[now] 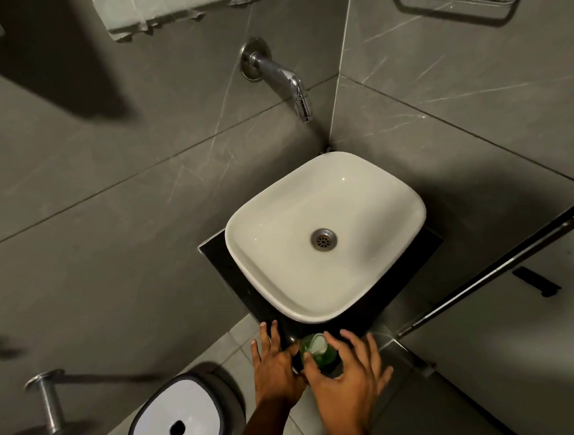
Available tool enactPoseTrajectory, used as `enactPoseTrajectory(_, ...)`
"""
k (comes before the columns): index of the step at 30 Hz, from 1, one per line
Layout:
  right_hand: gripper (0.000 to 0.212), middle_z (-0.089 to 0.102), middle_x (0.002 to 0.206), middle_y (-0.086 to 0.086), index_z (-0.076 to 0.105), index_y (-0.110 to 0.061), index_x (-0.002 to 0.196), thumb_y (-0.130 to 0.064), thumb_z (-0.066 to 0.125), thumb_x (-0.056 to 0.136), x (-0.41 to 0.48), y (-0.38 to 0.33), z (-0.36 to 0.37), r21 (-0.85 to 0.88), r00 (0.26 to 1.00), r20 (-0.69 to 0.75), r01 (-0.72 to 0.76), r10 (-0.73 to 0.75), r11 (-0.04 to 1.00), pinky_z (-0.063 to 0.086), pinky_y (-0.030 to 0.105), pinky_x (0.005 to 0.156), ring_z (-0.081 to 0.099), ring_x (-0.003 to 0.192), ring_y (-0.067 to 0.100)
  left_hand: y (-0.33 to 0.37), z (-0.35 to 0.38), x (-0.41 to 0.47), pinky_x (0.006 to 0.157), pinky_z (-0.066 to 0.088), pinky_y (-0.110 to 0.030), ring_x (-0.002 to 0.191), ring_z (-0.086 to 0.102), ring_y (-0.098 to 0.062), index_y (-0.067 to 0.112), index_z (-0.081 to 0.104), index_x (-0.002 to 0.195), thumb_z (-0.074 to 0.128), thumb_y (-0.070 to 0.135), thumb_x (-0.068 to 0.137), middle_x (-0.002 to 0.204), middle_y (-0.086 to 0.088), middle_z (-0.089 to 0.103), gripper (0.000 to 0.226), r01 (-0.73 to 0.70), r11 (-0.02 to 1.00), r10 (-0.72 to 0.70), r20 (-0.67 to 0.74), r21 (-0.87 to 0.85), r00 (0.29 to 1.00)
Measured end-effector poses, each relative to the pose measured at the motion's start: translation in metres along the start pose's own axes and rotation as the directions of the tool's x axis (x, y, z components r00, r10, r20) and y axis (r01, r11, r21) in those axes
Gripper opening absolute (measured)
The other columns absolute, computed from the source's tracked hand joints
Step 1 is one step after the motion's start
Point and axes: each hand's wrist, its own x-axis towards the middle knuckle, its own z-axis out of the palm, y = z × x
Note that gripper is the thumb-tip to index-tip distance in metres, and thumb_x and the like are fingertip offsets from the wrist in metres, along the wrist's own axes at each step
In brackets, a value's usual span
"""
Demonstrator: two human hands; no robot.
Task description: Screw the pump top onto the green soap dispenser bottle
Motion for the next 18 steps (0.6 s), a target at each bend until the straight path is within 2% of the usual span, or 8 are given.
enactPoseTrajectory(4,0.053,0.040,0.149,-0.010,0.065,-0.054,0.103,-0.039,0.080,0.054,0.011,0.014,-0.012,-0.025,0.983,0.140,0.122,-0.117,0.992,-0.004,0.065,0.112,0.006,0.148,0.021,-0.002,0.002,0.001,0.120,-0.001,-0.053,0.147,-0.017,-0.028,0.039,0.058,0.116,0.055,0.049,0.077,0.162,-0.010,0.006,0.040,-0.014,1.000,0.014,0.010,0.025,1.000)
enactPoseTrajectory(9,0.052,0.011,0.158,-0.017,0.054,-0.067,0.107,-0.051,0.064,0.059,0.038,0.028,-0.025,-0.063,0.897,0.347,0.314,-0.274,0.947,-0.009,0.064,0.112,-0.019,0.146,0.014,-0.004,0.002,0.002,0.120,-0.005,-0.052,0.146,-0.020,-0.029,0.038,0.055,0.122,0.062,0.060,0.074,0.162,-0.009,0.000,0.053,-0.020,0.999,0.019,0.031,0.043,0.999)
enactPoseTrajectory(13,0.052,0.005,0.159,-0.021,0.043,-0.075,0.107,-0.055,0.064,0.064,0.056,0.035,-0.032,-0.024,0.815,0.458,0.411,-0.355,0.912,-0.010,0.063,0.113,-0.024,0.145,0.012,-0.001,-0.001,0.002,0.118,-0.008,-0.051,0.145,-0.022,-0.028,0.039,0.052,0.127,0.062,0.069,0.071,0.162,-0.008,-0.002,0.065,-0.015,0.999,0.013,0.058,0.035,0.998)
enactPoseTrajectory(18,0.049,0.007,0.156,-0.027,0.042,-0.077,0.105,-0.059,0.064,0.065,0.061,0.029,-0.040,0.071,0.779,0.516,0.376,-0.356,0.924,-0.011,0.062,0.114,-0.021,0.145,0.008,0.002,-0.007,0.000,0.118,-0.008,-0.051,0.145,-0.023,-0.028,0.042,0.049,0.130,0.064,0.069,0.070,0.162,-0.009,-0.004,0.068,-0.012,1.000,0.013,0.071,-0.016,0.997)
